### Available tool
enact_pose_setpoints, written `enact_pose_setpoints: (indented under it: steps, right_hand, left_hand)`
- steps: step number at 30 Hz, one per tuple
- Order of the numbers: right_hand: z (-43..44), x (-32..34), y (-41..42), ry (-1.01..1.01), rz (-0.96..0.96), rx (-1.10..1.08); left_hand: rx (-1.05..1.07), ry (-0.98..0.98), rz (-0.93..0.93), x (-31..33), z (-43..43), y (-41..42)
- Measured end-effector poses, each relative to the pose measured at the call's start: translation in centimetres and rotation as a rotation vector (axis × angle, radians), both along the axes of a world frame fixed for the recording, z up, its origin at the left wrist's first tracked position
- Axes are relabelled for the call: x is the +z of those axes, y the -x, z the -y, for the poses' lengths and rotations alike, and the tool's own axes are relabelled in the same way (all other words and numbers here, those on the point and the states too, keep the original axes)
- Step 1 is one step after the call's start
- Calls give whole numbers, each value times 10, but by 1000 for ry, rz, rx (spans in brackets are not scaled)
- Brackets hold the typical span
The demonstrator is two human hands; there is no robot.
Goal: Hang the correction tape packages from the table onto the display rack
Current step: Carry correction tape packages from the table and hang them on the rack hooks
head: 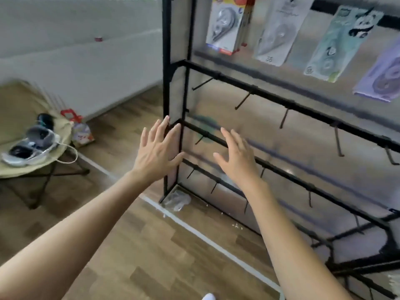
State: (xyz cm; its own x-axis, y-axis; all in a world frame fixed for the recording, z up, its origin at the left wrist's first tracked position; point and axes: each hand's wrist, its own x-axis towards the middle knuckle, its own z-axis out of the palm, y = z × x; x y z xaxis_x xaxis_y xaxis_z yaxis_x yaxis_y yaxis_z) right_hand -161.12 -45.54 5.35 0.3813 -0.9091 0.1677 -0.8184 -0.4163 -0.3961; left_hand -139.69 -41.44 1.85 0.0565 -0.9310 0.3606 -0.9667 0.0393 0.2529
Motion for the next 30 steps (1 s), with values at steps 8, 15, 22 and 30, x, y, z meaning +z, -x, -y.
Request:
enact_pose_setpoints:
  steps: [8,15,22,30]
  right_hand:
    - [-68,-41,-206,-152,4,388]
    - [-120,-60,-360,-193,-79,735]
    - [-146,-70,-505,-160,-148,955]
    - [-164,-68,-642,-178,-120,1158]
  left_hand:
    - [463,-100,-53,-38,-153,-160]
    - [860,-98,-105,-53,-256,-250]
    - [1217,-89,-143,-56,-305,-345]
    - [1407,-55,-177,-47,-318,-442]
